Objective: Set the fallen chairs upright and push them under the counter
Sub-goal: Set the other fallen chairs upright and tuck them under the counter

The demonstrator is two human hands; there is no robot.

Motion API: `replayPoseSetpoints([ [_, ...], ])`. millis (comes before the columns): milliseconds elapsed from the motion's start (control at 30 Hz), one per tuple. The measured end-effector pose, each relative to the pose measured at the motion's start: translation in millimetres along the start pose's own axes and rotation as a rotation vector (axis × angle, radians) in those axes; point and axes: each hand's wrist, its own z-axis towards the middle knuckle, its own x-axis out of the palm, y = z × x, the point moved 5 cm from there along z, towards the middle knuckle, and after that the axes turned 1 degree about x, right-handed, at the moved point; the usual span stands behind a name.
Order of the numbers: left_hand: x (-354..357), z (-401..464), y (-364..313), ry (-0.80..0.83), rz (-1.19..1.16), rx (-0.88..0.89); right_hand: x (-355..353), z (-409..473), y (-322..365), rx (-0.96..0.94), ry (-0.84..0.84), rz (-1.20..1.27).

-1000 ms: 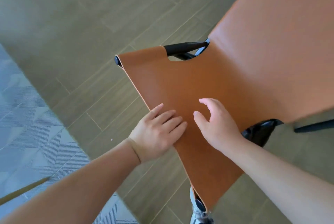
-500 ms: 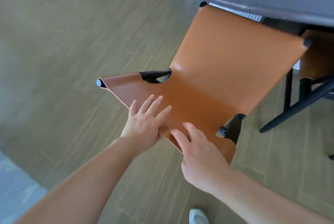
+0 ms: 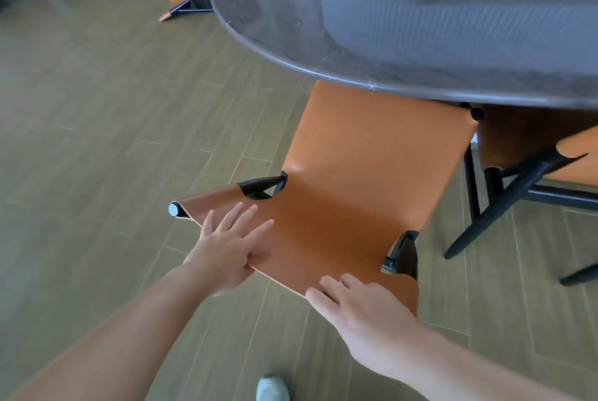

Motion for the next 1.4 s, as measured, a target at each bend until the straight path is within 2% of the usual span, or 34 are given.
replayPoseSetpoints([
  [100,-5.2,18.5,29.7,0.067,0.099,0.115,-5.8,0.9,-11.0,0.019,-0.017,-0.063],
  [367,-47.4,73.8,32.0,0.085,0.157,0.661,-35.5,10.4,-39.4,0.159,-0.015,-0.209],
  [467,-64.0,91.7,35.6,0.073,0.113,0.731,-40.3,15.3,-51.4,0.225,0.002,-0.284],
  [633,-89.2,118.4,53.5,-0.087,0.176,0.827,-54.3,22.3,-76.6,0.256,0.007,-0.359],
  [733,-101.3,133.2,53.8,-0.208,0.2,0.849,-65.8,26.5,-94.3,0.279,0.012,-0.373],
  [833,-110.1,146.7,52.1,-0.262,0.199,0.846,-73.8,30.0,-110.1,0.289,0.03,-0.343],
  [1167,-137.7,199.2,47.8,-0.177,0.184,0.742,-98.7,41.6,-165.4,0.254,0.013,-0.233],
  [1400,-152.4,231.2,42.8,-0.182,0.19,0.698,-113.0,49.1,-199.6,0.226,-0.02,-0.168],
])
